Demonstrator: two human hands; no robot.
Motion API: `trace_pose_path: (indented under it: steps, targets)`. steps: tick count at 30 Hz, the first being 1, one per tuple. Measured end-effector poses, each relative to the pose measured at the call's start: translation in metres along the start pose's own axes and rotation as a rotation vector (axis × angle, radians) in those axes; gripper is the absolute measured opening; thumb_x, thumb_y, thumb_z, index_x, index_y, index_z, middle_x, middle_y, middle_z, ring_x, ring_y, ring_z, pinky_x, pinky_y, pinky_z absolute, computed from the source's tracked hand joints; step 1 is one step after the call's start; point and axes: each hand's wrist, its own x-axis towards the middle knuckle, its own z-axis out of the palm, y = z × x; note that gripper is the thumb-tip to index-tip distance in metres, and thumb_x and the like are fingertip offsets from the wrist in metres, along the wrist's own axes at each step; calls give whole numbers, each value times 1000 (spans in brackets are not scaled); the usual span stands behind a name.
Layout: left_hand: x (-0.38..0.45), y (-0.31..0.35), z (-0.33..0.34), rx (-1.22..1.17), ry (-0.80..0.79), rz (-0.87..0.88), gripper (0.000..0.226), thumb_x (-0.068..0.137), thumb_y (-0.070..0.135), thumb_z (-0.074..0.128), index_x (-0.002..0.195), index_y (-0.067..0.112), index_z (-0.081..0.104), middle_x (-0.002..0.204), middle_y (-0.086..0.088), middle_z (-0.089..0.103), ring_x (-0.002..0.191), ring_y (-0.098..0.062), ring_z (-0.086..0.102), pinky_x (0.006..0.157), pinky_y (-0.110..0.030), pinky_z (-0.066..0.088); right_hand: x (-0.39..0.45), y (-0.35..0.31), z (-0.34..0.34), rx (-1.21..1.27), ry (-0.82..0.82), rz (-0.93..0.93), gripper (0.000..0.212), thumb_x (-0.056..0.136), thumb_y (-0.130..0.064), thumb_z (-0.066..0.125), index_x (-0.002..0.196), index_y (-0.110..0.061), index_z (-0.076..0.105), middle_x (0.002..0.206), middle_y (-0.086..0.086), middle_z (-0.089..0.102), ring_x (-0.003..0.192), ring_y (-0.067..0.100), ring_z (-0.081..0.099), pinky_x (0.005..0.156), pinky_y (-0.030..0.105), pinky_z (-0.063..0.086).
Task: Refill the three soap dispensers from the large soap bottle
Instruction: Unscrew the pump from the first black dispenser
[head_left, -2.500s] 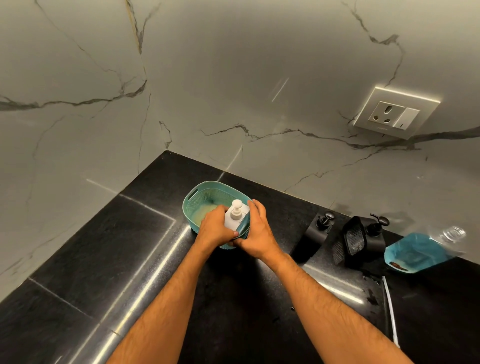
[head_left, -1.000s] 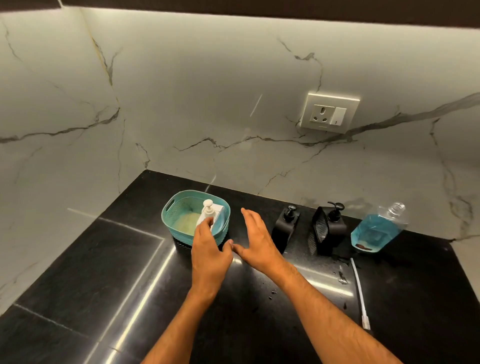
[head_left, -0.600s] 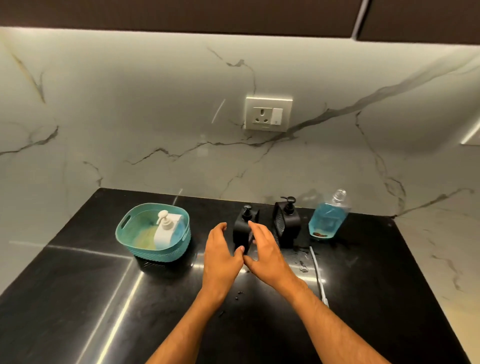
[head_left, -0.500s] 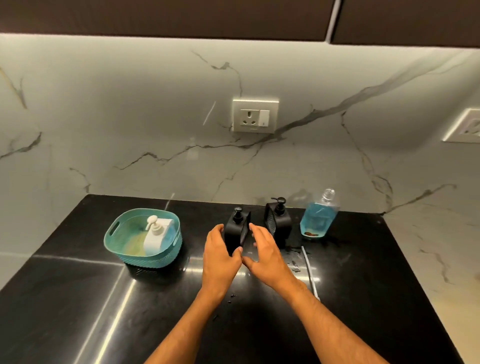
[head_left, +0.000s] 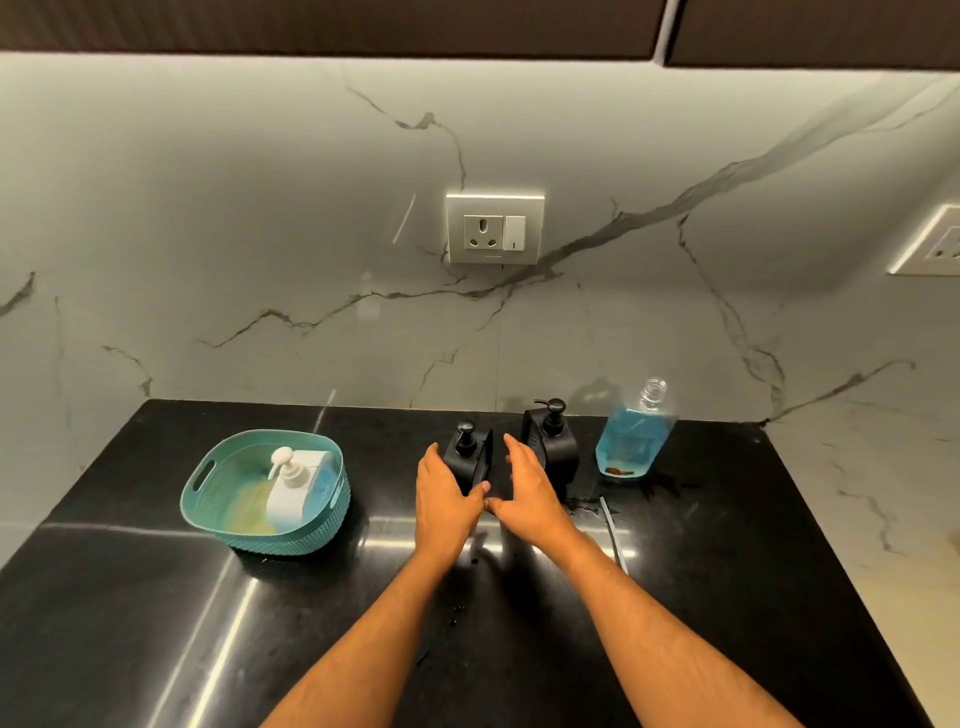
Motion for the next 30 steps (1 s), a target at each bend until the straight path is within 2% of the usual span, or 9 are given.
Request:
trace_pose_path:
  steps: [3, 5, 11, 14, 17, 20, 24, 27, 30]
  targets:
    - [8, -5, 4, -31, -12, -5, 86, 83, 21, 86, 153, 4, 37, 150, -14, 49, 141, -30, 47, 115, -38, 41, 10, -3, 3, -14, -6, 18, 100, 83, -8, 77, 163, -14, 16, 166, 5, 24, 154, 21, 24, 121, 25, 20]
    - [12, -10, 5, -69, -32, 13, 68, 82, 15, 84, 140, 8, 49, 133, -9, 61, 127, -27, 58, 102, -32, 48, 15, -3, 5, -10, -8, 26, 99, 82, -2, 73, 162, -15, 17, 163, 6, 28, 152, 22, 28, 117, 23, 20]
    - [12, -15, -2, -117, -37, 60, 53, 85, 17, 82, 131, 18, 56, 105, 14, 65, 105, -11, 67, 80, -12, 45, 12, -10, 2, 20, -8, 19, 94, 84, 1, 67, 162, -15, 20, 162, 3, 29, 151, 20, 30, 122, 29, 24]
    - [5, -12, -9, -126, -25, 91, 53, 84, 22, 83, 130, 22, 57, 100, 21, 64, 98, -2, 66, 75, -8, 46, 2, -21, -5, 63, 80, -33, 85, 82, 3, 65, 158, -13, 31, 157, 2, 35, 147, 20, 36, 124, 38, 31]
    - [-8, -8, -19, -133, -26, 144, 52, 82, 27, 84, 128, 28, 58, 98, 24, 66, 93, 11, 65, 76, -5, 48, -12, -35, -13, 89, 210, -126, 74, 77, 0, 67, 148, -11, 48, 143, 1, 47, 136, 18, 45, 114, 44, 44]
    - [-26, -2, -27, -141, -49, 175, 50, 82, 28, 83, 126, 29, 60, 100, 20, 70, 94, 8, 66, 76, -12, 53, -27, -49, -21, 86, 301, -226, 65, 73, -13, 71, 137, -11, 59, 130, -1, 55, 123, 17, 53, 105, 43, 50]
    - [-51, 10, -34, -178, -54, 215, 41, 86, 30, 79, 122, 26, 61, 97, 15, 72, 87, 2, 69, 72, -22, 58, -40, -59, -26, -25, 376, -307, 50, 73, -38, 87, 113, -14, 69, 106, -4, 63, 99, 14, 58, 87, 30, 53]
    - [-68, 16, -35, -175, -56, 228, 38, 88, 26, 78, 122, 25, 61, 97, 12, 72, 87, -3, 70, 74, -34, 61, -48, -61, -26, -97, 429, -296, 45, 71, -44, 89, 96, -13, 68, 92, -2, 62, 83, 13, 59, 74, 25, 50]
    - [-83, 16, -35, -169, -53, 218, 34, 87, 21, 78, 116, 24, 62, 94, 9, 72, 83, -6, 70, 73, -40, 61, -57, -63, -25, -142, 479, -294, 38, 73, -38, 90, 87, -12, 67, 85, 0, 64, 75, 13, 58, 69, 24, 49]
